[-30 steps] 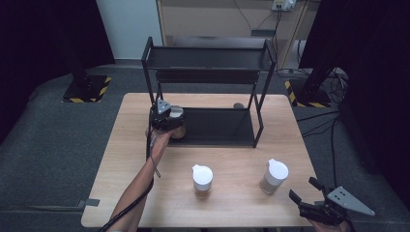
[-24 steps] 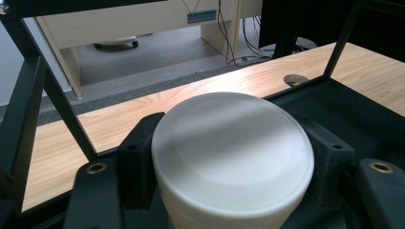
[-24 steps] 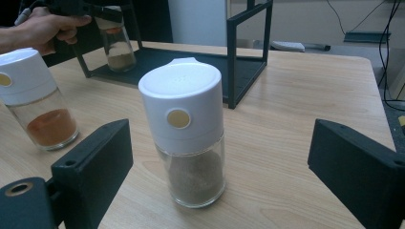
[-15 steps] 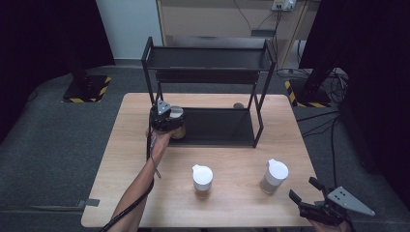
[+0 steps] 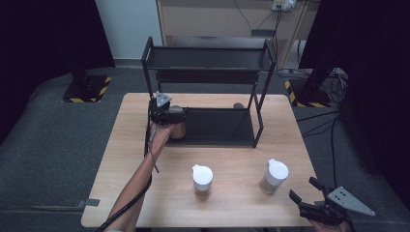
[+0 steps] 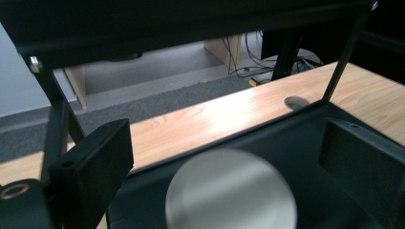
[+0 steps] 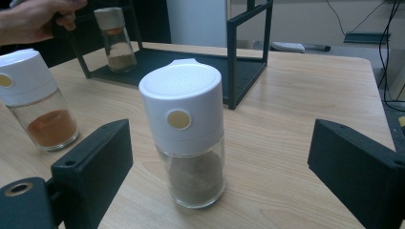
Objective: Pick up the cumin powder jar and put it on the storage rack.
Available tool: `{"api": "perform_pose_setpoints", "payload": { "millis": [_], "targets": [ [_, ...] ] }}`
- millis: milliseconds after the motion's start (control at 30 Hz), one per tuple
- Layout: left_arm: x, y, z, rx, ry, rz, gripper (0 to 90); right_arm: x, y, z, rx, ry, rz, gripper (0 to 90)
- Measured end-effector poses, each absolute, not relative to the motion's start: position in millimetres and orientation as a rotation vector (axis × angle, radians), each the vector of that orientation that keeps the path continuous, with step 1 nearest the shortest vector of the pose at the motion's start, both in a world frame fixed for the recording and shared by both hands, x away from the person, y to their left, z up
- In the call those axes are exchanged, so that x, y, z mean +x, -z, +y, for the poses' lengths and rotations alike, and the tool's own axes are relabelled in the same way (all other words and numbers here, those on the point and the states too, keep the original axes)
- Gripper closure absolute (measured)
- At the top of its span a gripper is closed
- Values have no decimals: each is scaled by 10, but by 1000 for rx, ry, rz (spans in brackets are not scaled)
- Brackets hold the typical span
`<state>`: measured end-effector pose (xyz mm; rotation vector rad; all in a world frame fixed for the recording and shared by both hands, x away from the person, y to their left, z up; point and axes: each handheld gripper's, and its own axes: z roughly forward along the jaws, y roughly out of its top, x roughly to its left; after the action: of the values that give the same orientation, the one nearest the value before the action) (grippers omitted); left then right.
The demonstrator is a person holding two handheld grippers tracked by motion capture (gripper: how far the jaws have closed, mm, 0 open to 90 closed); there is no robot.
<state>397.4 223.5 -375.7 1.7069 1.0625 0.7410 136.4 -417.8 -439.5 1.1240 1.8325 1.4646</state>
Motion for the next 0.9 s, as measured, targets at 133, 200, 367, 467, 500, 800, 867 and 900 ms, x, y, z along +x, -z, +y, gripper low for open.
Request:
{"api": "perform_pose_setpoints", "payload": {
  "millis": [133,200,367,467,500,800,867,900],
  "targets": [
    [3970,3648,2269,1710,-726,1059,23,1363,4392,-4175,1124,-1464,1834,80],
    [3959,3615,2287,1708,-719,1050,22,1364,4391,-4173,1123,-1463,1835,80],
    [3915,3530,2341,1708,-674,993,26,1362,4390,-4174,1124,-1464,1834,81],
    [3868,3455,2362,1724,-648,934,27,1361,4389,-4172,1122,-1463,1835,81],
    [3852,3429,2378,1726,-634,913,30,1361,4388,-4171,1121,-1462,1835,81],
    [3642,3205,2482,1755,-563,758,32,1365,4384,-4164,1119,-1458,1839,80],
    [3589,3188,2525,1750,-544,738,33,1363,4383,-4162,1118,-1459,1840,80],
    [3567,3184,2552,1746,-530,731,33,1363,4384,-4163,1118,-1459,1840,80]
  ]
}}
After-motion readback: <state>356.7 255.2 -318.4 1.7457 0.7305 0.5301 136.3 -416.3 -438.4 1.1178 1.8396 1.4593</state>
